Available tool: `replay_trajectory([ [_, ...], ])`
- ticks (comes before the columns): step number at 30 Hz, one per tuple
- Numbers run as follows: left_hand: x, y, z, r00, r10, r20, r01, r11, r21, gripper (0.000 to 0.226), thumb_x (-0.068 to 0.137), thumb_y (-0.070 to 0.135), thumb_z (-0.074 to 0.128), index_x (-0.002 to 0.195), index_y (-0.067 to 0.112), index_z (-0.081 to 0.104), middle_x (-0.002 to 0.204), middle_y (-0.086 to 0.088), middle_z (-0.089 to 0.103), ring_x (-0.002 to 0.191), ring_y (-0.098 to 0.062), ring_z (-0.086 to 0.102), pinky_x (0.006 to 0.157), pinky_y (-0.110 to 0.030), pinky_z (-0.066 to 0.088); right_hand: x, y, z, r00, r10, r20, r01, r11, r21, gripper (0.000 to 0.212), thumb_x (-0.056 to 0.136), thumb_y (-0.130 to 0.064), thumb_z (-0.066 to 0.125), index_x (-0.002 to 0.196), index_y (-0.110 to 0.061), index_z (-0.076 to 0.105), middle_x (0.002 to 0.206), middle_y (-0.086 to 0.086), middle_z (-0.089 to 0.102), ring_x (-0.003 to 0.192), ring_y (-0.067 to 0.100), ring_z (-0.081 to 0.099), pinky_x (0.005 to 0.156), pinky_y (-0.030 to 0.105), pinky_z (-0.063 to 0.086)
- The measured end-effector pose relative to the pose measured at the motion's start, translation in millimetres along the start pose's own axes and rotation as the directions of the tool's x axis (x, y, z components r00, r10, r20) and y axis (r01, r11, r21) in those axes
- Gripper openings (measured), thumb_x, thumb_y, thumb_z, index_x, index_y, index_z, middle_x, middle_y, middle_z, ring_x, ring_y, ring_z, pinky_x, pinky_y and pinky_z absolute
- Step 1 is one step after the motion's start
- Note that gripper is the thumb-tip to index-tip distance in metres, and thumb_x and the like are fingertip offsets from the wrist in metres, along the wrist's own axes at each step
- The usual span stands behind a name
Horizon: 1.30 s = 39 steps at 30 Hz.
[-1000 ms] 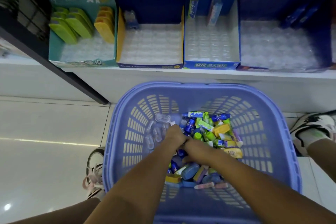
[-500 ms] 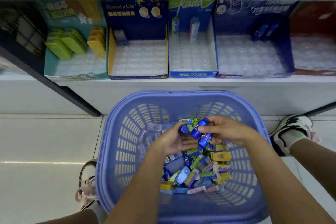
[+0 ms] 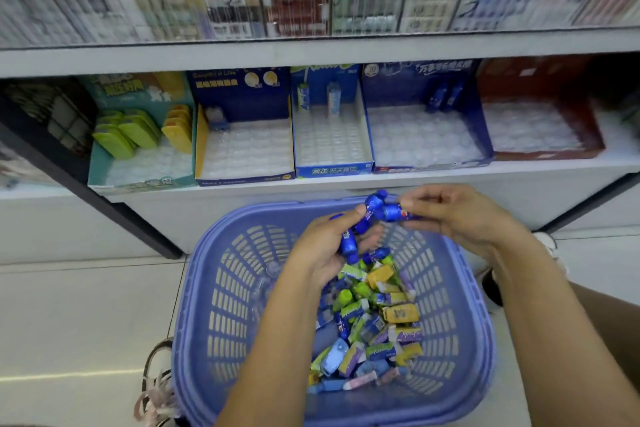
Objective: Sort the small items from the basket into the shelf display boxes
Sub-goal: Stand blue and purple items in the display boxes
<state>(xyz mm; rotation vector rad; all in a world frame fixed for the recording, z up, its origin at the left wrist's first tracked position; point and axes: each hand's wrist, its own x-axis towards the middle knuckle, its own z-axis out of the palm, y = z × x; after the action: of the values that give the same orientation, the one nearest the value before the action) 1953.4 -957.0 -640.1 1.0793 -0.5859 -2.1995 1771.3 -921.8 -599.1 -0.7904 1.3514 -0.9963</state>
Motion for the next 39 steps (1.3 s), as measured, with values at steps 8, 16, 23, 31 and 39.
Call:
replay_trajectory([
  [8,11.4,-0.1,56.8,0.989,0.144,-0.021,-0.146,0.97,-0.196,0.014,0.09,0.004,0.059,0.096,-0.008,0.063,0.087,-0.018,0.072,0.078,-0.023,0.073,0.068,-0.027,0.059,-4.4,4.2,-8.4,0.903,-0.295,-0.311,0.29,0.955,-0.064,0.016,0.077,-0.008,0.072,0.091,-0.011,0.063,0.072,0.001,0.067,0.062,0.008,0.065,0.062,0.019,0.054],
  [16,42.5,23.0,96.2,0.954,0.301,0.001,-0.3,0.952,0.065,0.013,0.087,0.007,0.065,0.095,-0.004,0.066,0.09,-0.017,0.073,0.087,-0.025,0.072,0.075,-0.029,0.059,18.6,-44.0,-56.8,0.873,-0.476,-0.106,0.348,0.761,-0.548,0.033,0.076,-0.011,0.074,0.098,-0.033,0.06,0.083,-0.003,0.062,0.061,0.009,0.063,0.061,0.021,0.051],
  [23,73.9,28.4,104.8,0.907,0.376,-0.186,-0.285,0.878,0.384,0.013,0.087,0.009,0.067,0.075,0.003,0.066,0.075,-0.015,0.068,0.077,-0.03,0.071,0.08,-0.039,0.059,98.2,-90.4,-94.4,0.783,-0.612,-0.113,0.25,0.475,-0.844,0.037,0.079,-0.014,0.069,0.115,-0.016,0.061,0.108,0.008,0.065,0.093,0.02,0.059,0.075,0.022,0.041],
  [31,80.8,24.4,92.0,0.934,0.297,-0.199,-0.243,0.935,0.257,0.013,0.085,0.007,0.068,0.078,-0.003,0.064,0.078,-0.018,0.07,0.066,-0.024,0.072,0.063,-0.024,0.059,142.5,-103.6,-96.6,0.861,-0.509,-0.009,0.163,0.292,-0.943,0.029,0.089,-0.018,0.06,0.116,-0.01,0.06,0.117,0.012,0.062,0.104,0.029,0.057,0.091,0.039,0.047],
  [39,85.0,25.7,87.0,0.949,0.265,-0.17,-0.229,0.952,0.205,0.018,0.085,0.01,0.069,0.086,-0.008,0.065,0.087,-0.022,0.071,0.074,-0.026,0.073,0.063,-0.023,0.058,166.8,-109.9,-93.9,0.923,-0.384,-0.003,0.057,0.145,-0.988,0.039,0.087,-0.022,0.064,0.123,-0.011,0.058,0.127,0.012,0.056,0.114,0.031,0.051,0.09,0.031,0.04],
])
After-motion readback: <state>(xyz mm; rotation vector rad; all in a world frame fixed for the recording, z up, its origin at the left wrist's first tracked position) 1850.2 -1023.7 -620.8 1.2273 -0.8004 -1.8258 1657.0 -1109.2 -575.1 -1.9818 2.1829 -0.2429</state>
